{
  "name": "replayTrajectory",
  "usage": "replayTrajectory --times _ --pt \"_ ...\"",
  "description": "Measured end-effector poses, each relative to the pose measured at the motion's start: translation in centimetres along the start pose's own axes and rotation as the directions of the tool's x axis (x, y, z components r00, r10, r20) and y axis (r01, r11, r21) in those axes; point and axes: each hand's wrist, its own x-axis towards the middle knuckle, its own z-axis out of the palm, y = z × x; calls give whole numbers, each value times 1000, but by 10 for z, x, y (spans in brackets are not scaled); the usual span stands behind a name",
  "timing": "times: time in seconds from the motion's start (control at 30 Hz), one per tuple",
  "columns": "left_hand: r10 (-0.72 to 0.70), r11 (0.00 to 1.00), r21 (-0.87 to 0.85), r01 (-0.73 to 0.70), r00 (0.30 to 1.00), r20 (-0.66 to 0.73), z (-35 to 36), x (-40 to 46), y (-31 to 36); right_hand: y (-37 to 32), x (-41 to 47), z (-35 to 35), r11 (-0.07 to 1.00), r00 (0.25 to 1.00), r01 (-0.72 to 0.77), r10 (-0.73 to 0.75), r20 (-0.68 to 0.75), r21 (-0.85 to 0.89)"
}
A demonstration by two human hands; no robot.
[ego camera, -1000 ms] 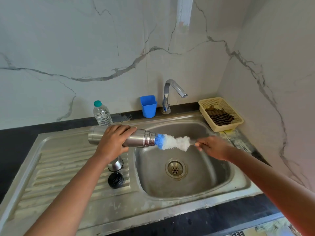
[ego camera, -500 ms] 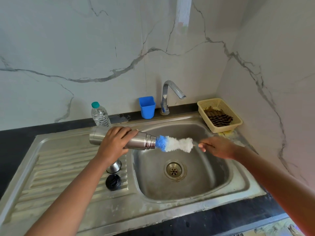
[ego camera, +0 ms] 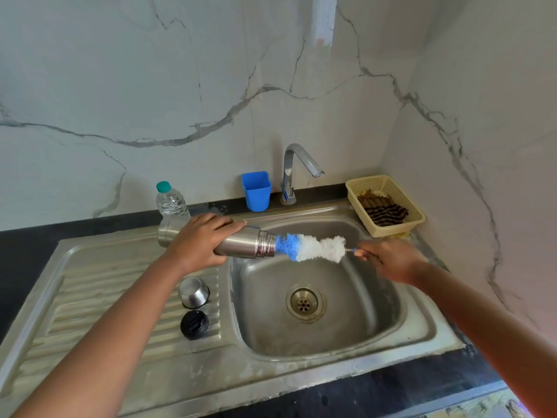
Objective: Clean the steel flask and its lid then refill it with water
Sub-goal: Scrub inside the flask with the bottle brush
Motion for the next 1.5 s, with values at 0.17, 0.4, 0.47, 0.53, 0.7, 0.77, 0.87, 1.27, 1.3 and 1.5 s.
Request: replayTrajectory --times 0.17,0.4,0.47,0.53,0.7,0.77,0.87,1.27,1.3,1.5 --pt "-121 928 -322 190 967 223 0 3 3 11 -2 -11 896 903 134 -287 -320 -424" --pt "-22 1000 5 22 999 31 11 1 3 15 0 -6 971 946 -154 90 311 185" --pt "-25 999 27 25 1000 -2 10 2 4 18 -5 -3 997 999 -12 15 38 -77" --pt "-119 977 -168 131 990 77 4 3 3 18 -12 -6 960 966 39 -107 -234 -278" --pt "-221 898 -298 324 917 331 -7 -5 -12 35 -23 -6 971 943 45 -120 -312 -236" --pt "-299 889 -265 374 911 283 -10 -11 -20 47 -37 -3 986 971 -44 4 -240 -163" --pt "-357 881 -240 408 906 227 -13 -17 -24 58 -53 0 984 976 -122 95 -195 -132" --pt "-690 410 -781 470 720 70 -15 6 67 -30 -29 -4 875 916 -307 379 135 -374" --pt "-714 331 -816 474 691 113 -10 6 73 -37 -23 -11 866 914 -314 387 123 -390" --pt "-789 -127 -918 375 523 323 16 10 96 -70 33 -86 788 893 -449 420 -166 -421"
